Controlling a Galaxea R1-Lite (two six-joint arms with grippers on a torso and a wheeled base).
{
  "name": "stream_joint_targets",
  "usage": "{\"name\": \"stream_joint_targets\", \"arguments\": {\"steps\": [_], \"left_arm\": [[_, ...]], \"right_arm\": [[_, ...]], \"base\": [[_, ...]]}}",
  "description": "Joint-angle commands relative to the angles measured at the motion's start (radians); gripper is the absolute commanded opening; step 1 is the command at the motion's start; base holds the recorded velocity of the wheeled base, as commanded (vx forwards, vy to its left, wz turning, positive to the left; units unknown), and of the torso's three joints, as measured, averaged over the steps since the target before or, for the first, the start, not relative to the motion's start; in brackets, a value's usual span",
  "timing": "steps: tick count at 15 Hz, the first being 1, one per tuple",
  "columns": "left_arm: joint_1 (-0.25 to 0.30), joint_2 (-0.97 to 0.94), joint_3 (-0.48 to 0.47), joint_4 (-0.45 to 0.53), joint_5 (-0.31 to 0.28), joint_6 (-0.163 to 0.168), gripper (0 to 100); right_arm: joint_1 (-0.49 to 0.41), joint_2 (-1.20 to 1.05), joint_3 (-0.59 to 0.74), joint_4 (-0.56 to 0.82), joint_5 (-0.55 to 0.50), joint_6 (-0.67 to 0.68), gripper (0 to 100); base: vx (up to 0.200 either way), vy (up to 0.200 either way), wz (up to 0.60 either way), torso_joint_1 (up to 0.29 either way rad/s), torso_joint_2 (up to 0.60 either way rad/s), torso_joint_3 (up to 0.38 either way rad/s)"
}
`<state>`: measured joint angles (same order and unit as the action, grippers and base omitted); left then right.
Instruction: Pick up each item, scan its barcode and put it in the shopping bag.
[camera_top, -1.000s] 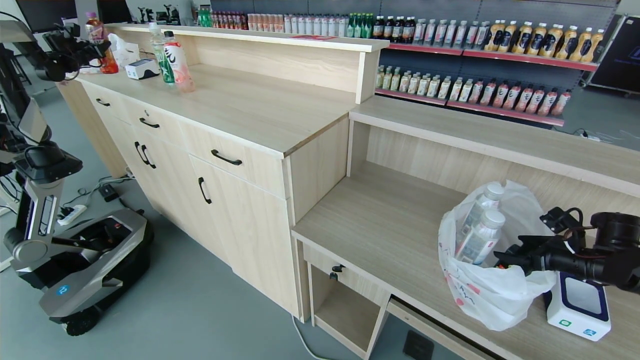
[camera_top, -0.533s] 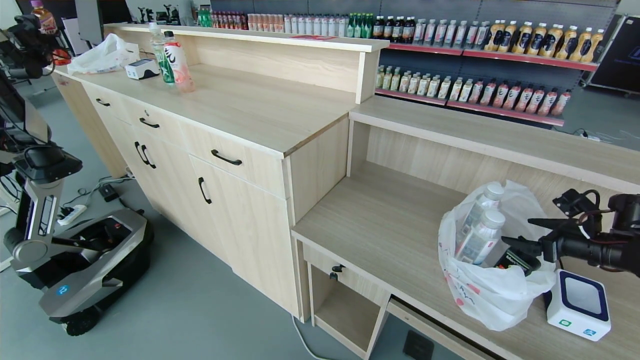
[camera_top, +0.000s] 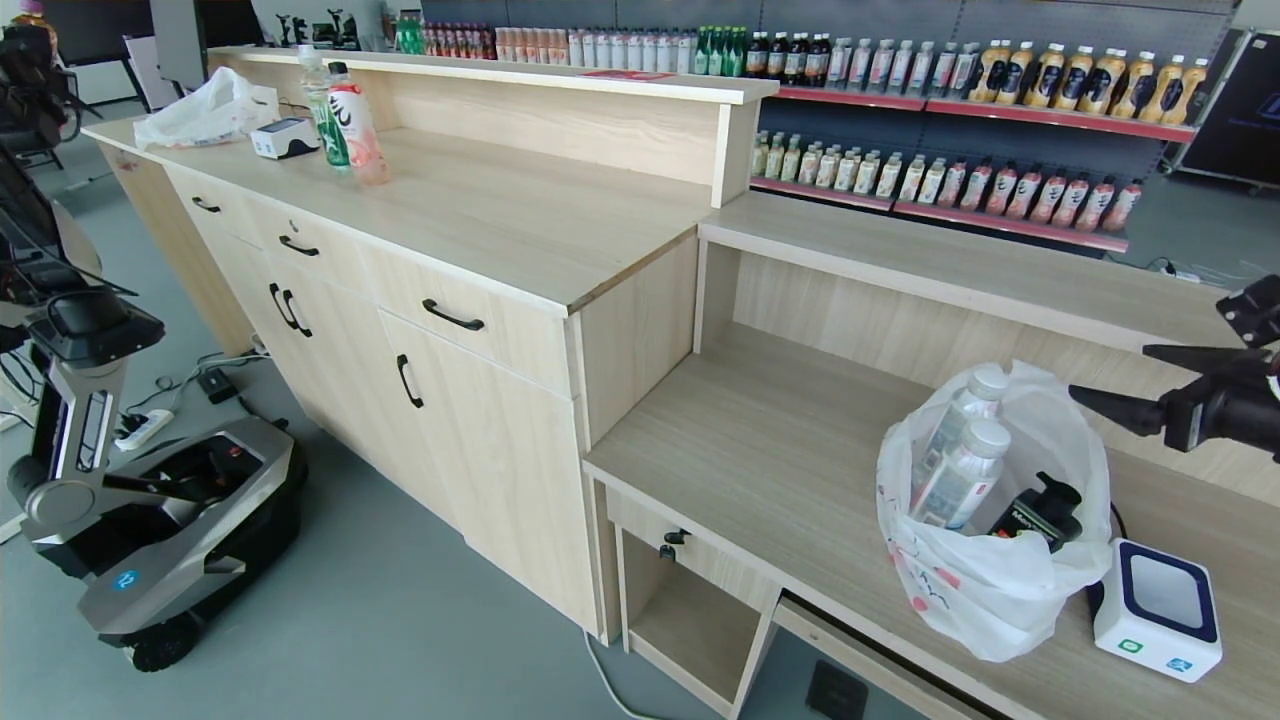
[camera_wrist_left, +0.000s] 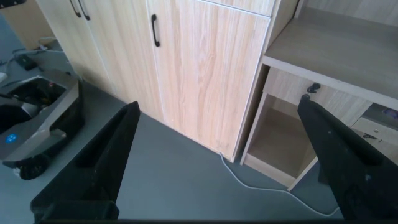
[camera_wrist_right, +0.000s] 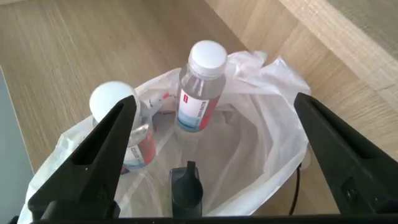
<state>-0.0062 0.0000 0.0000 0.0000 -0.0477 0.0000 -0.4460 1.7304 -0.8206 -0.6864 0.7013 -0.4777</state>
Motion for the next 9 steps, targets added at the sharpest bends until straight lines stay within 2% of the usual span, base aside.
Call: {"name": "stream_joint_targets", "arguments": {"steps": [1,3,6,7,9], "left_arm": [[0.0,0.002,0.0,0.0,0.0,0.0,100],[0.0,0.002,0.0,0.0,0.0,0.0,100],[0.0,0.002,0.0,0.0,0.0,0.0,100],[0.0,0.002,0.0,0.0,0.0,0.0,100],[0.0,0.002,0.0,0.0,0.0,0.0,100]], "right_arm": [[-0.003,-0.227,0.003,0.004,-0.049,0.051,100],[-0.003,-0.311,-0.02,0.005,-0.055,0.125,100],[-0.039,-0.368,-0.031,0.053,-0.063,0.143,100],[-0.069,-0.446,-0.086,0.257,-0.128,0.146,100],[-0.069,-0.526,-0.126,0.49,-0.29,0.191,100]], "base": [[0.0,0.0,-0.6,0.002,0.0,0.002],[0.0,0.0,-0.6,-0.002,0.0,0.0],[0.0,0.0,-0.6,0.007,0.0,0.004],[0.0,0.0,-0.6,-0.007,0.0,0.002],[0.0,0.0,-0.6,0.005,0.0,0.007]]}}
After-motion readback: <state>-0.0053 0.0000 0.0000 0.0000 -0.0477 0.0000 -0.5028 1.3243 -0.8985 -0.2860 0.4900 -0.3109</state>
